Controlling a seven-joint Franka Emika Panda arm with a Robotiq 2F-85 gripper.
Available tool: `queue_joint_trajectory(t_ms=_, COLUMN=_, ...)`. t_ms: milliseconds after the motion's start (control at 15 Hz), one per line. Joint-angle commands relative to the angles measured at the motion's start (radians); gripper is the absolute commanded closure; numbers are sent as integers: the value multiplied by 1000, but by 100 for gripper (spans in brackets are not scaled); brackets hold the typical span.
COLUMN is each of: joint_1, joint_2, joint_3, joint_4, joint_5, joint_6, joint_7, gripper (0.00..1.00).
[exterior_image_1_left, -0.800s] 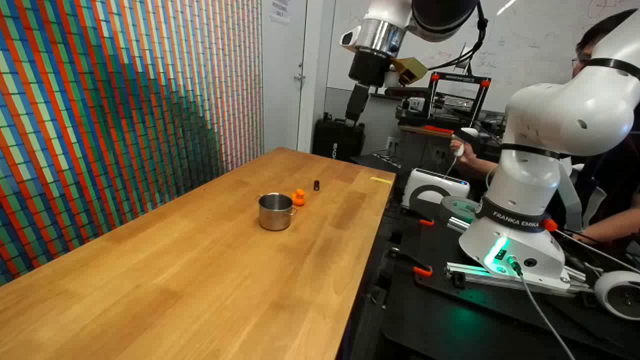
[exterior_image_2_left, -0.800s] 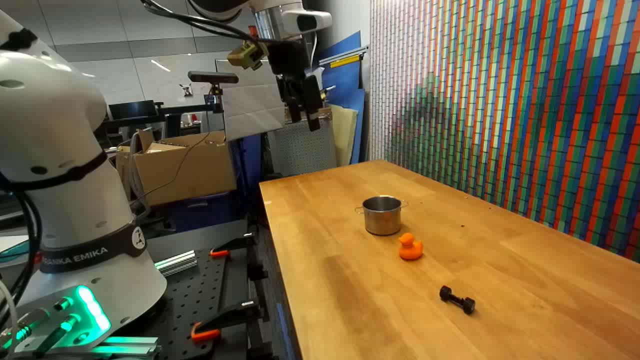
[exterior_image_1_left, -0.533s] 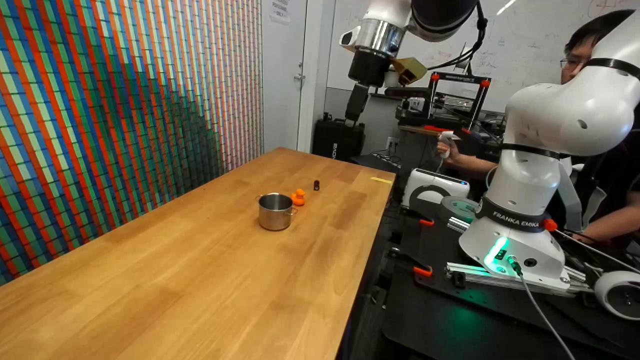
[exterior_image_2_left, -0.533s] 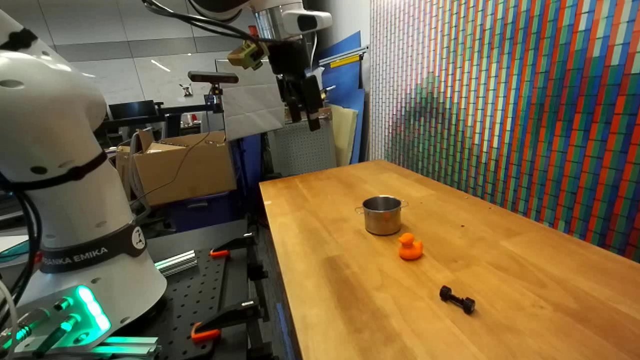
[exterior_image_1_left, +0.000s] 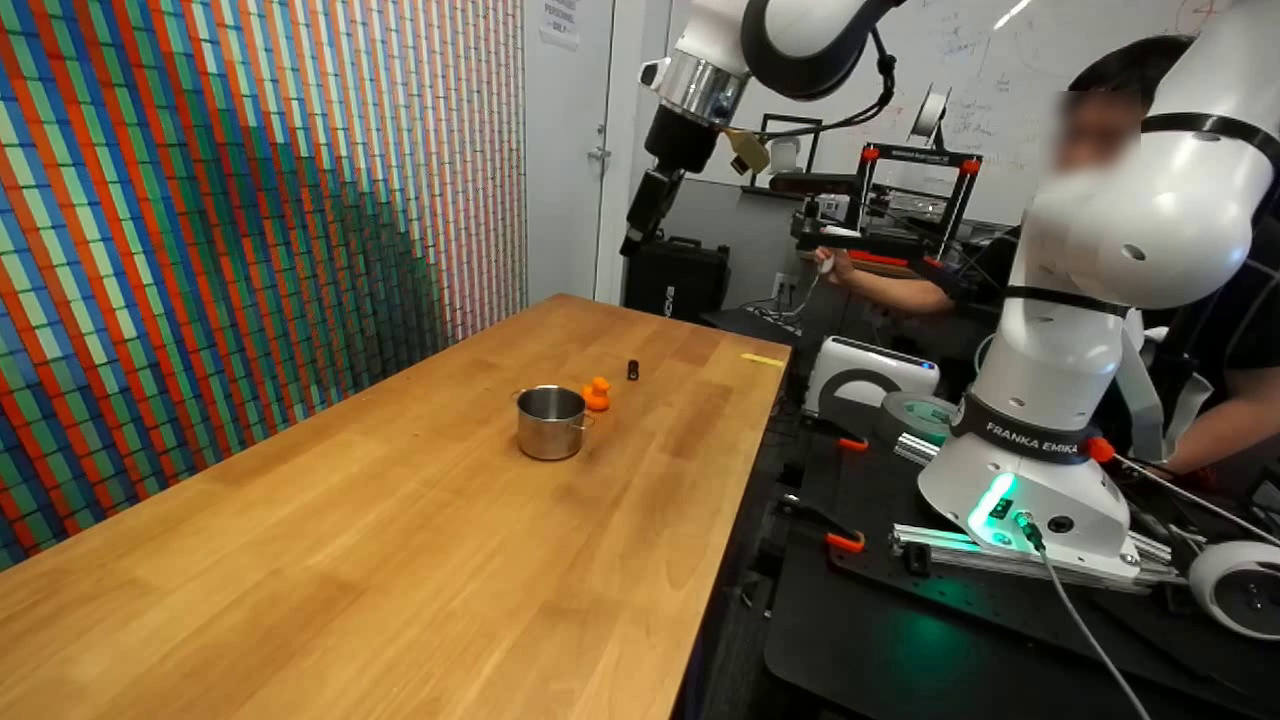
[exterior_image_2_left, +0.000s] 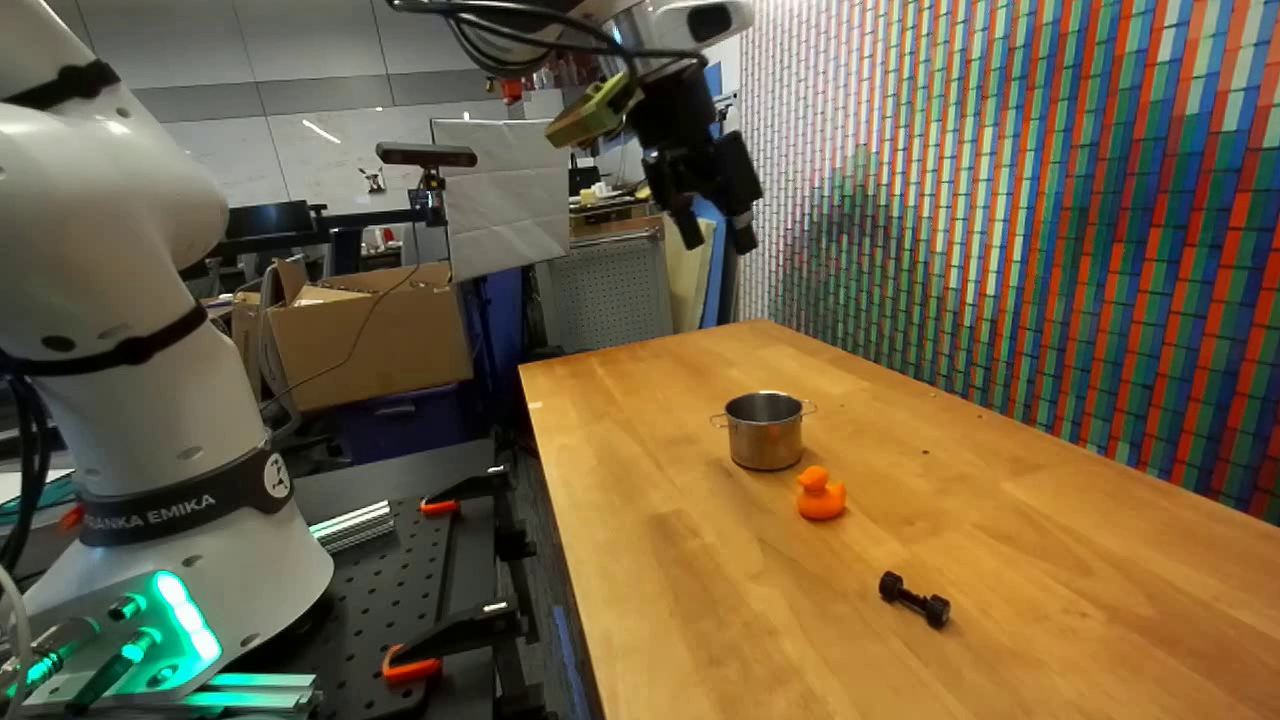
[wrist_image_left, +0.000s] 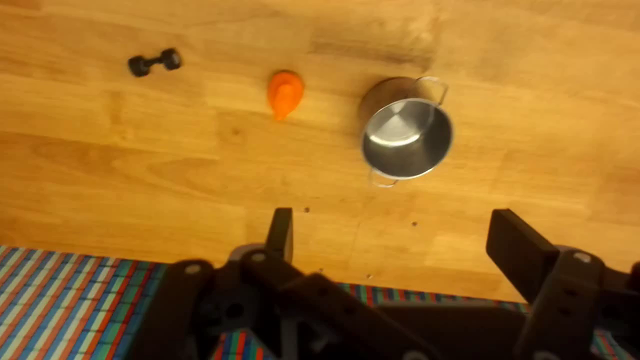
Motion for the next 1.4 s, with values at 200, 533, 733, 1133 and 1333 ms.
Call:
queue_joint_trajectory(t_ms=200, joint_1=-143, joint_2=370, joint_3=-22, joint_4=245, joint_5=-228, joint_6=122, joint_7=101, gripper=0)
queue_joint_trajectory(t_ms=533, joint_1=-115, joint_2=540, joint_3=-61, joint_4=245, joint_5=-325, joint_6=140, joint_7=189, gripper=0)
queue_joint_trajectory(t_ms=733, joint_1=-88, joint_2=628, joint_3=-75, joint_4=251, joint_5=-321, joint_6=170, joint_7=219, gripper=0)
queue_joint_trajectory(t_ms=1133, joint_1=-35, joint_2=760, joint_3=-71, joint_4=317, joint_5=-250, joint_6=253, joint_7=276, gripper=0)
queue_joint_trajectory(t_ms=1333, joint_1=-9, joint_2=818, joint_3=-79, joint_4=346, joint_5=-232, joint_6=281, joint_7=290, gripper=0)
